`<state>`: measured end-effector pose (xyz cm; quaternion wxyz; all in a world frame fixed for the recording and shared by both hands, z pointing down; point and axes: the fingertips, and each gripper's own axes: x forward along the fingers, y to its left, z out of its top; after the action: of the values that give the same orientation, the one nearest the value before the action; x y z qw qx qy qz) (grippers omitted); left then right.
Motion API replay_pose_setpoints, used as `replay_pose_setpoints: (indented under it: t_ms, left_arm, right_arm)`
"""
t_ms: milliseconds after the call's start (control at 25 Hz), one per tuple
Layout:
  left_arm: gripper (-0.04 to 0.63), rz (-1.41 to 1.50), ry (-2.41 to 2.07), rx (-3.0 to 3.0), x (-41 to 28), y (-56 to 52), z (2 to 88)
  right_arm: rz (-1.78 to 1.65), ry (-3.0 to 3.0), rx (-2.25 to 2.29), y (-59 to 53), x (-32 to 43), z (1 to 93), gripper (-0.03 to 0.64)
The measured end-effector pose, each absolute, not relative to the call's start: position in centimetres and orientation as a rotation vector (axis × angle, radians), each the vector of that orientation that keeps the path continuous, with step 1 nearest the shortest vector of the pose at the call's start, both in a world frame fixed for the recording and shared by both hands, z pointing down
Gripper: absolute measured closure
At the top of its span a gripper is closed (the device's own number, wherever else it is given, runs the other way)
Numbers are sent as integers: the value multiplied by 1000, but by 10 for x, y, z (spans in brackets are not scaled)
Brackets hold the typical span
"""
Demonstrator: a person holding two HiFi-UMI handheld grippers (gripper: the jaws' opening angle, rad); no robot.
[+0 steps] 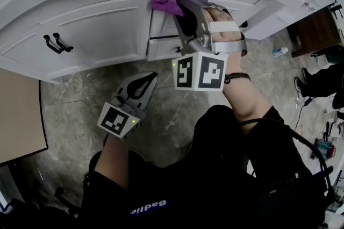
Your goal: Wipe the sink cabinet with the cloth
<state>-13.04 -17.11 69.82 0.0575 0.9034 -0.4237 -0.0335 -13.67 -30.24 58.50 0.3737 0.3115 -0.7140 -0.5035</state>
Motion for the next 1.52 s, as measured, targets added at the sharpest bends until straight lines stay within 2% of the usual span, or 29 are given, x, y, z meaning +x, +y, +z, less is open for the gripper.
replay_pose_setpoints:
  t_ms: [840,1040,1360,1520]
  left_arm:
    - [604,-79,-1279,2680,-143,-186,728]
    - [604,-115,-1283,2697,-141,-189,723]
    - [604,-116,-1233,2705,-130,-194,727]
    - [604,-170,-1214,2670,-125,-198,723]
  right_arm:
    - [-1062,-1729,482,-307,-136,801,543]
    - [-1067,-1797,498,-293,-124,757,543]
    - [-1258,-1791,776,-310,-85,596,543]
    - [-1284,-1761,882,-329,-70,567,541]
